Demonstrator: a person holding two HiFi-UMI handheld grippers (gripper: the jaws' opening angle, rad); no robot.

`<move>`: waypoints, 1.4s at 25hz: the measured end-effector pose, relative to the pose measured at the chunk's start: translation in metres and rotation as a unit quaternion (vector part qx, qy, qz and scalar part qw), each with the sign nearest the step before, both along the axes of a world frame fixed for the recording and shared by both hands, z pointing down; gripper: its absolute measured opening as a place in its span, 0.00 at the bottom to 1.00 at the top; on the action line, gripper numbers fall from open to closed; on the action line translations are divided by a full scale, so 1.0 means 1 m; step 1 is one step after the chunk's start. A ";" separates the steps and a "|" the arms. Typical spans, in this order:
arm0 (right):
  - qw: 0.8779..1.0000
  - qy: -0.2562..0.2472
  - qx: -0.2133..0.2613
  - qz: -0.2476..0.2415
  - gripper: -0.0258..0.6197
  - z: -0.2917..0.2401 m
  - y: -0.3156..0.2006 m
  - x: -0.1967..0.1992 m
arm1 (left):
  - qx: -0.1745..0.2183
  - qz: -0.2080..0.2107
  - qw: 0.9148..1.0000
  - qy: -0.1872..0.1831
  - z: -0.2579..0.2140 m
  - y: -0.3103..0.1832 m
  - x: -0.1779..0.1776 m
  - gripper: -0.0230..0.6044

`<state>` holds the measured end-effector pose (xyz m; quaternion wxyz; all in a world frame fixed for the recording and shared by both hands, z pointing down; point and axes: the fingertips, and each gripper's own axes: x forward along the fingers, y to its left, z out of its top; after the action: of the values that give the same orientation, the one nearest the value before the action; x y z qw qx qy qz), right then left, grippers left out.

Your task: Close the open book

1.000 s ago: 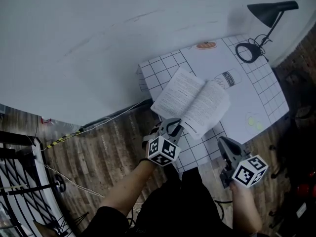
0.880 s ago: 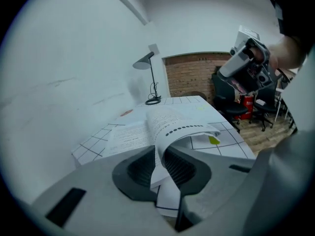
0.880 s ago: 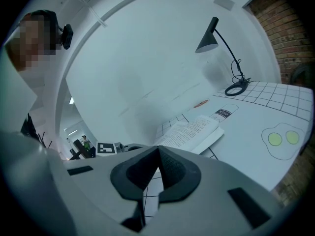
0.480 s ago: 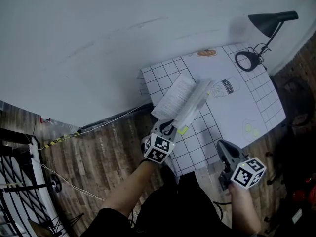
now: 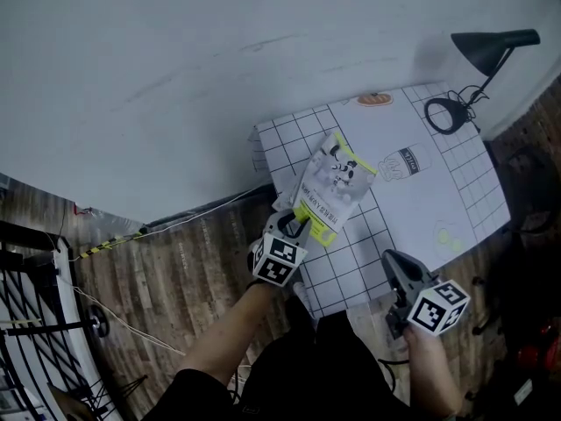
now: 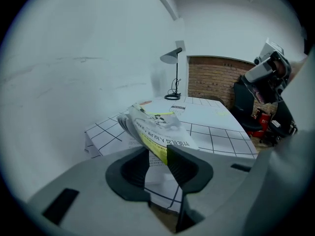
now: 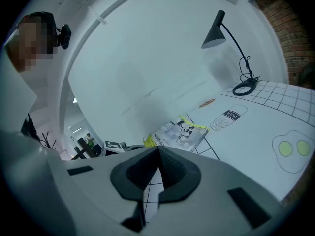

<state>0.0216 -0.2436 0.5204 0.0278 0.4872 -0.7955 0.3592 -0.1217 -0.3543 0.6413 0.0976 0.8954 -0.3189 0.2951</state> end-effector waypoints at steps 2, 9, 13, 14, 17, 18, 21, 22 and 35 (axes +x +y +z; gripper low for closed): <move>1.000 -0.001 -0.003 0.001 0.03 0.001 -0.002 0.003 | -0.002 -0.009 1.000 -0.004 0.002 -0.003 -0.003 0.21; 1.000 -0.005 -0.004 -0.004 0.03 0.004 -0.012 0.002 | -0.047 -0.025 0.998 -0.015 0.024 -0.005 -0.015 0.25; 1.000 -0.005 -0.001 -0.015 0.03 0.001 -0.015 -0.007 | -0.063 -0.035 0.997 -0.037 0.037 -0.007 -0.030 0.29; 1.000 -0.003 0.000 -0.017 0.03 0.000 -0.014 -0.009 | -0.063 -0.040 0.996 -0.040 0.038 -0.008 -0.034 0.29; 1.000 0.002 0.005 -0.019 0.03 -0.007 -0.012 -0.009 | -0.057 -0.052 0.996 -0.045 0.034 -0.008 -0.045 0.30; 1.000 0.004 0.008 -0.018 0.03 -0.009 -0.011 -0.008 | -0.055 -0.055 0.996 -0.043 0.031 -0.008 -0.048 0.30; 1.000 0.010 0.023 -0.010 0.03 -0.020 -0.010 -0.005 | -0.050 -0.055 0.997 -0.029 0.018 -0.004 -0.054 0.30; 1.000 0.010 0.029 -0.007 0.03 -0.025 -0.009 -0.005 | -0.049 -0.052 0.997 -0.026 0.013 -0.001 -0.056 0.30; 0.992 0.040 0.122 0.008 0.03 -0.082 -0.003 -0.026 | 0.017 -0.060 0.998 0.029 -0.096 0.031 -0.080 0.26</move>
<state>-0.0040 -0.2461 0.4386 -0.0030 0.5071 -0.8277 0.2404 -0.2017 -0.3232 0.5450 0.1088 0.8845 -0.3738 0.2572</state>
